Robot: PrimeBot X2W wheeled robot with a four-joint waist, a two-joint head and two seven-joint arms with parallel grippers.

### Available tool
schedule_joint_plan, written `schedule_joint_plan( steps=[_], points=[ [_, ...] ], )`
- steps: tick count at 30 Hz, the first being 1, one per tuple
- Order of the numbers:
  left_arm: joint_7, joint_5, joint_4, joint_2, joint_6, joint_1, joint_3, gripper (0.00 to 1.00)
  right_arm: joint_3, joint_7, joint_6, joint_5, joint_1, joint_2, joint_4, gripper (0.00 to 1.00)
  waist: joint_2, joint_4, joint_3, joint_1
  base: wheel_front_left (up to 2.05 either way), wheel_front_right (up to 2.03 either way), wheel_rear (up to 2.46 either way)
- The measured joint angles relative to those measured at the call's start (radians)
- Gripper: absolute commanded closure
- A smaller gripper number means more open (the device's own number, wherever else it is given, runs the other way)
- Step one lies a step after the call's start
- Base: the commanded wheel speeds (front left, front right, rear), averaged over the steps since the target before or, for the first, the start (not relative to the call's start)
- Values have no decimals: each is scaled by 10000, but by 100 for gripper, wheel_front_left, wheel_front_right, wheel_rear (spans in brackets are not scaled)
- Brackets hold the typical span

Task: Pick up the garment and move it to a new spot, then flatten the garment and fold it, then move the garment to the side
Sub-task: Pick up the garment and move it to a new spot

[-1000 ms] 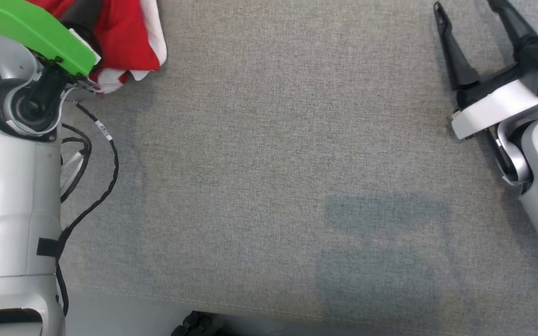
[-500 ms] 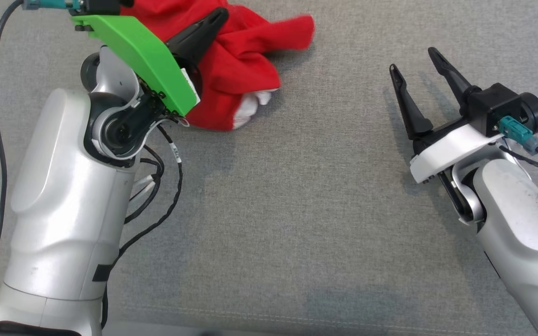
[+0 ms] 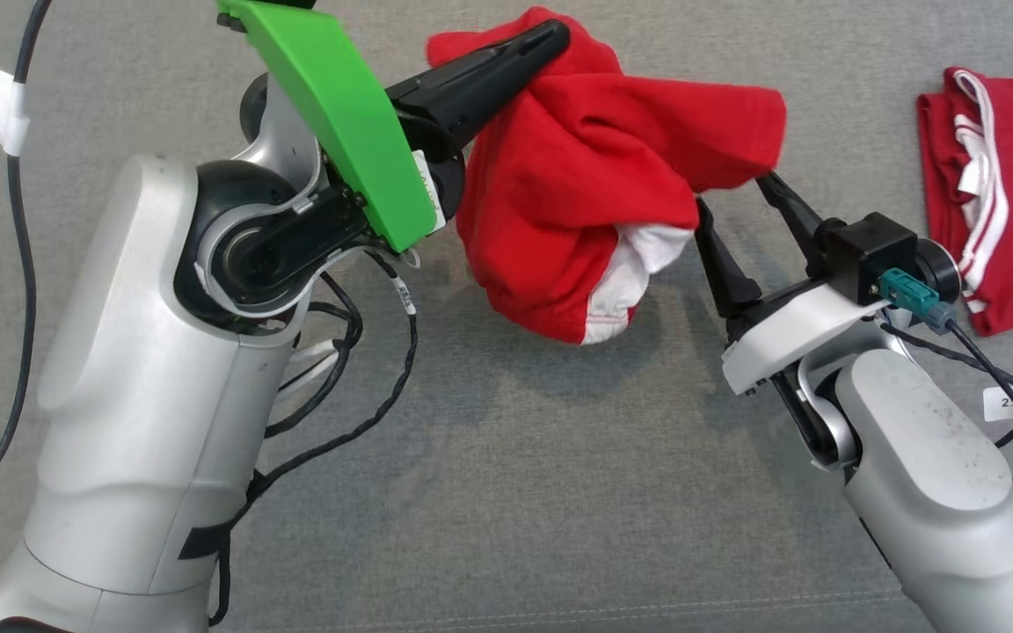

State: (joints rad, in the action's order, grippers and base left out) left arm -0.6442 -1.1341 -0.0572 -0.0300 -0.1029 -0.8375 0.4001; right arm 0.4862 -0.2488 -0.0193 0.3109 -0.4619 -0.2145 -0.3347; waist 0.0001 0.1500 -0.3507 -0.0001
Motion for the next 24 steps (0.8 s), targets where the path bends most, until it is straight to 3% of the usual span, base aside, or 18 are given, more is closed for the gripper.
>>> schedule_joint_plan(
  steps=[3,8,14,23,24],
  points=[
    [-336,-420,330,19,343,39,90,100,-6,-31,0,6,82,46,-88,0,0,-333,152,0,0,0,0],
    [-594,-192,245,-17,1070,392,128,100,-92,-31,0,71,228,257,-23,0,0,-882,347,0,0,0,0],
    [-765,535,-708,-934,1864,1027,-109,100,-105,-33,6,65,229,397,148,0,0,-1523,402,0,0,0,0],
    [-290,1664,-1745,-1919,1998,1031,-700,100,-105,-33,100,-10,228,690,314,0,0,-2369,232,0,0,0,0],
    [-232,1755,-1885,-2057,1998,1012,-759,91,-105,-33,102,-36,228,719,318,0,0,-2477,202,0,0,0,0]
  ],
)
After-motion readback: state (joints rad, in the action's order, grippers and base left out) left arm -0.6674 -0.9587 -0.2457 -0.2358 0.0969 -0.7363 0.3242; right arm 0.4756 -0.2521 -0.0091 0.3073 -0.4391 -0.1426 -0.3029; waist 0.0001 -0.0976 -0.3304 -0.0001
